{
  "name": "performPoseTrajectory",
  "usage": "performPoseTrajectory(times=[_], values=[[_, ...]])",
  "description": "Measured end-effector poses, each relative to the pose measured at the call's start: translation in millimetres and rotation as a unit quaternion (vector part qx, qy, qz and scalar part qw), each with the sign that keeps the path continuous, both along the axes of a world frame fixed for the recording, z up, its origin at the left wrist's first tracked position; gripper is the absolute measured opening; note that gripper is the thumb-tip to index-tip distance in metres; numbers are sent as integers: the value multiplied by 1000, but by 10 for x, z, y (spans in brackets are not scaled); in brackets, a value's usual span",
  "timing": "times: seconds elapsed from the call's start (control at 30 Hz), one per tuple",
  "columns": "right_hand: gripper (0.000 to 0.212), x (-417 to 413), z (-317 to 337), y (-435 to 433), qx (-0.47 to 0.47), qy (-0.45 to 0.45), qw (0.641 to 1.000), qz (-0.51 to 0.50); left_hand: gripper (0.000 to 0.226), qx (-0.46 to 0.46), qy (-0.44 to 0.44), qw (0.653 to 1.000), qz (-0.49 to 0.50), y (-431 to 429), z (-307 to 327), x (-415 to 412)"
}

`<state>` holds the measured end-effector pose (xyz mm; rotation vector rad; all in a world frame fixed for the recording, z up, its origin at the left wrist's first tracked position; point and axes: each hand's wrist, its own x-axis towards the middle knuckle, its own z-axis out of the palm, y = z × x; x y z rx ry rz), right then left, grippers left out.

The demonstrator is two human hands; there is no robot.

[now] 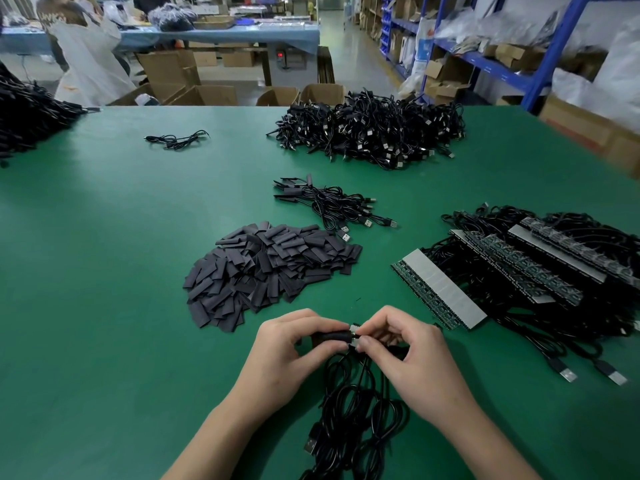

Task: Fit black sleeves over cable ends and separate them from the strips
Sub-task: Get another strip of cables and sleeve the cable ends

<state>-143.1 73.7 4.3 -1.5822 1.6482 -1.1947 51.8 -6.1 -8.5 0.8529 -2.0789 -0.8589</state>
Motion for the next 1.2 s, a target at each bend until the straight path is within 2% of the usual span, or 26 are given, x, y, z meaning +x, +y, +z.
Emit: performPoseTrajectory(times=[0.7,0.87,0.97,1.07,1.2], values=[[24,23,-11,-1,-9,5,1000,0,16,5,11,1000,-20,10,-58,-29],[13,14,0,-7,-11,10,1000,-8,17,0,31,999,-9,7,-12,-30],[11,9,-6,-6,-1,10,1000,-14,24,-15,43,999,26,6,-14,-36],[15,36,-4,1,-12,4,999,-34,31,-29,69,992,101,-3,-12,-32],[19,57,-10,-5,-25,13,998,-61,23,-57,88,985,138,7,3,-42]])
